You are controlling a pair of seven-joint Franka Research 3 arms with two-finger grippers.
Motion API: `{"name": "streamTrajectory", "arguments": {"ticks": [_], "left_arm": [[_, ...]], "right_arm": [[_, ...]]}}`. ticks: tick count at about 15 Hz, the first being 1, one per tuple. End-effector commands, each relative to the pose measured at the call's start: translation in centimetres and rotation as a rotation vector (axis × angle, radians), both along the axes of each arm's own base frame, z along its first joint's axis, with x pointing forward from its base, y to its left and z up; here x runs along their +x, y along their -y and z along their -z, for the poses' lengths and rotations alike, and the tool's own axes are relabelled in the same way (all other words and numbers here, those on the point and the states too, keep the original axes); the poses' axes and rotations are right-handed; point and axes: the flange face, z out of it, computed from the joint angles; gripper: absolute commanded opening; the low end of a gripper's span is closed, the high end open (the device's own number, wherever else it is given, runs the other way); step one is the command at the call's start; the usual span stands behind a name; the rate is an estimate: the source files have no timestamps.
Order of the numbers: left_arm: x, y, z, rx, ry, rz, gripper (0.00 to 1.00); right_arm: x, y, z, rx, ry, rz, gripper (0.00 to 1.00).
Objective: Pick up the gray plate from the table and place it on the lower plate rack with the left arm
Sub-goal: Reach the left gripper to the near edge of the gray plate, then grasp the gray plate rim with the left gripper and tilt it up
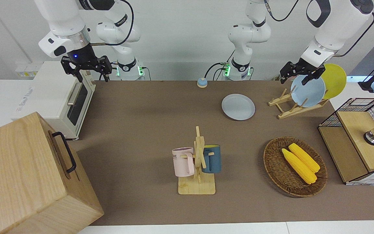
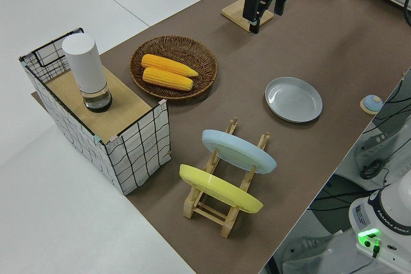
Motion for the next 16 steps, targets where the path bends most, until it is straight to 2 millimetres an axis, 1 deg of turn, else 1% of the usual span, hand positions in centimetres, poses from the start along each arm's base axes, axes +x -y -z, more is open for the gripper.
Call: {"name": "streamTrajectory", "arguments": {"ticks": [1, 3, 5, 7, 8, 10, 12, 14, 16], "left_arm": [[-2.3, -0.1, 3.0, -0.022, 0.024, -0.003, 1.00], [-3.5, 0.2, 4.8, -0.023, 0.041, -0.003, 1.00], [-5.3, 1.4, 8.0, -0.018, 0.049, 0.004, 1.00], [-6.5, 2.1, 10.1, -0.016, 0.056, 0.012, 1.00], [-7.0, 2.8, 11.3, -0.011, 0.059, 0.022, 1.00], [-7.5, 4.0, 13.5, 0.000, 0.059, 0.030, 1.00], [-8.1, 4.7, 15.5, 0.006, 0.057, 0.033, 1.00], [-8.9, 6.2, 17.6, 0.020, 0.055, 0.050, 1.00], [-9.6, 7.5, 19.6, 0.036, 0.071, 0.032, 1.00]], "right_arm": [[0.0, -0.1, -0.3, 0.003, 0.005, 0.002, 0.983], [0.0, -0.1, -0.3, 0.003, 0.005, 0.002, 0.983], [0.0, -0.1, -0.3, 0.003, 0.005, 0.002, 0.983], [0.0, -0.1, -0.3, 0.003, 0.004, 0.003, 0.983], [0.0, -0.1, -0.3, 0.003, 0.005, 0.002, 0.983], [0.0, -0.1, -0.3, 0.003, 0.005, 0.002, 0.983], [0.0, -0.1, -0.3, 0.003, 0.005, 0.002, 0.983], [0.0, -0.1, -0.3, 0.003, 0.005, 0.002, 0.983], [0.0, -0.1, -0.3, 0.003, 0.005, 0.002, 0.983]]}}
